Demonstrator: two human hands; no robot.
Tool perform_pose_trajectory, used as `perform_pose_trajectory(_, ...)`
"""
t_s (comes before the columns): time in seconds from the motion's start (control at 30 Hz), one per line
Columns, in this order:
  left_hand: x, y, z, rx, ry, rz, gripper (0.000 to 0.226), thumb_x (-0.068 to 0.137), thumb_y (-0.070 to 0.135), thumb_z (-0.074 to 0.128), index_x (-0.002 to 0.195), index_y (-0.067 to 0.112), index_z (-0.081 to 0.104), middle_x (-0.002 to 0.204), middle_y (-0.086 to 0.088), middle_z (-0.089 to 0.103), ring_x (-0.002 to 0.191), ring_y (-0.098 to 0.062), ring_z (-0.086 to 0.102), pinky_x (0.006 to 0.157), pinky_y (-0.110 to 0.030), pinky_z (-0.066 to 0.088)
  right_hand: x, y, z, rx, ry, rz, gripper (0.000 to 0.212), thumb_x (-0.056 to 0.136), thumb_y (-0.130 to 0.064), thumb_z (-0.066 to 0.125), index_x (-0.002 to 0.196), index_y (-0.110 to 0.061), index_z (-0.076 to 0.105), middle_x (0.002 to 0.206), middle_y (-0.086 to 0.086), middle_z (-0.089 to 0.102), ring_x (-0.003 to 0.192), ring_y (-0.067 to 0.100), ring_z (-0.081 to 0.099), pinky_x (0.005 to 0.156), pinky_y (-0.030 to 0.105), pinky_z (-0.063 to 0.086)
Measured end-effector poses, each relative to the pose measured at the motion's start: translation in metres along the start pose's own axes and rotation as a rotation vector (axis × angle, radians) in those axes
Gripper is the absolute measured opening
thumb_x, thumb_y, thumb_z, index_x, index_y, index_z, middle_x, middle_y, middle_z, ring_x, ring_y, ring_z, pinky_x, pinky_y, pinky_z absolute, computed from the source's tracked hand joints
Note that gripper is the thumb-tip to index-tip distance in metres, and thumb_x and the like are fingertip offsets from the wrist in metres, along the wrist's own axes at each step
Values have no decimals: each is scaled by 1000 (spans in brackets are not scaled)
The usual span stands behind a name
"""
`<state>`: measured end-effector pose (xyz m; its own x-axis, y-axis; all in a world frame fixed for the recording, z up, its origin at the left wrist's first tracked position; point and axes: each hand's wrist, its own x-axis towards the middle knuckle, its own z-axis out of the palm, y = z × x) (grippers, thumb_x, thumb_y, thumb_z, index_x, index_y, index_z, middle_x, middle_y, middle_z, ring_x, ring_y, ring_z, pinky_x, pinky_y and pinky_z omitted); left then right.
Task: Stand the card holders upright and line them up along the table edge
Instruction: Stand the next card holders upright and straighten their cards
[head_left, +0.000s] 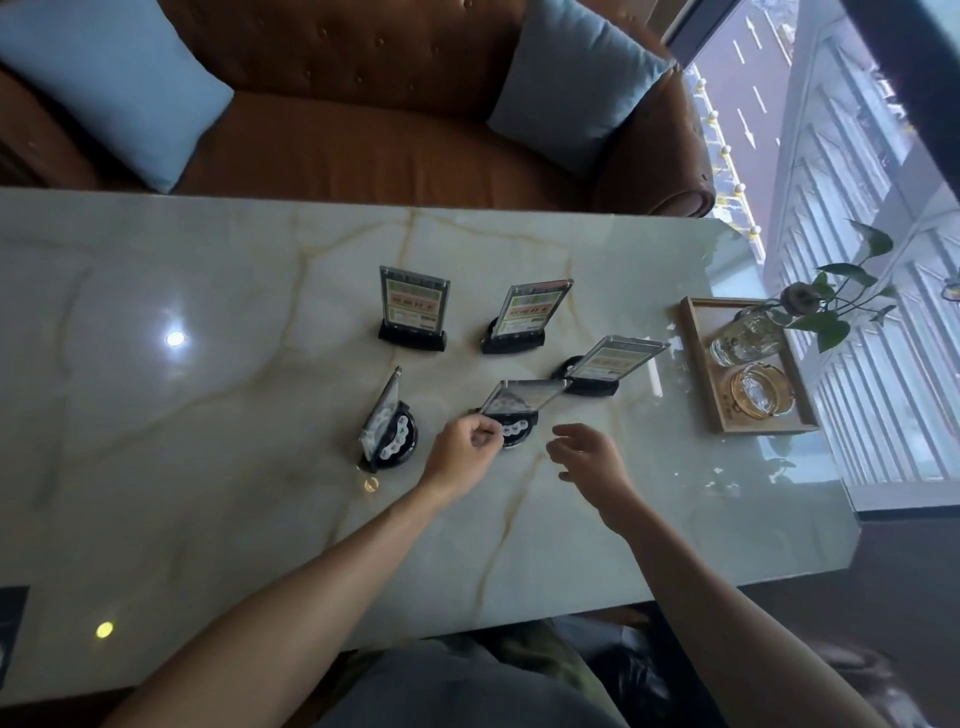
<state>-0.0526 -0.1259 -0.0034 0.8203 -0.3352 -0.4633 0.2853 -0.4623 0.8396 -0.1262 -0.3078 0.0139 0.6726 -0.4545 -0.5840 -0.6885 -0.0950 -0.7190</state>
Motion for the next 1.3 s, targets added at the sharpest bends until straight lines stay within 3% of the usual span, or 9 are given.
perform_pose_trajectory(0.2,-3,50,5,31,-38,109,16,87,24,70,100,15,74,96,-2,76,92,-17,71,85,-30,56,13,-15,-30,20,68,-27,33,90,-9,68,122,-3,63,102,16,71,81,25,62,72,38,52)
perform_pose_trajectory(0.27,-2,78,3,5,-35,173,17,88,25,70,100,15,73,96,-2,76,91,-16,72,85,-33,58,22,-27,-45,-64,200,-102,29,88,-10,68,117,-5,65,101,16,72,83,27,65,77,42,54)
perform_pose_trajectory(0.37,9,120,-1,17,-28,285,15,91,28,67,101,18,72,92,1,75,86,-14,72,78,-31,61,39,-43,-71,-254,464,-278,24,86,-13,66,110,-10,66,105,12,67,86,24,65,78,29,48)
perform_pose_trajectory(0.43,24,143,-3,50,33,332,15,92,29,65,102,20,70,91,5,74,88,-11,70,79,-24,59,52,-50,-89,-346,502,-388,28,87,-14,65,115,-15,62,113,9,56,93,25,62,80,30,46)
perform_pose_trajectory(0.63,80,174,16,363,189,341,29,90,19,65,118,16,66,120,-2,67,107,-15,63,90,-24,47,100,-65,-131,-853,209,-532,39,89,-23,64,128,-21,61,125,6,61,114,30,53,93,42,43)
perform_pose_trajectory(0.73,101,177,28,603,216,364,38,87,16,65,125,20,60,127,-2,63,117,-23,58,100,-40,47,119,-69,-141,-839,69,-551,22,92,-23,56,111,-22,67,112,4,69,99,29,63,76,34,45)
perform_pose_trajectory(0.87,121,175,33,844,197,207,46,86,17,65,131,22,55,132,-2,61,119,-28,57,97,-44,47,137,-75,-154,-819,-16,-598,17,93,-21,51,99,-23,66,99,2,71,79,26,60,58,29,36)
perform_pose_trajectory(1.07,127,179,31,803,190,100,24,94,10,57,110,24,69,112,-5,71,99,-29,64,80,-42,55,165,-91,-174,-826,-47,-626,13,91,-23,50,93,-18,62,89,11,70,75,35,61,57,32,42)
perform_pose_trajectory(1.3,120,173,46,762,179,180,26,96,15,56,110,30,71,107,3,74,95,-21,67,78,-41,58,184,-108,-191,-800,-41,-612,14,90,-25,52,91,-16,62,83,11,68,71,37,59,56,34,44)
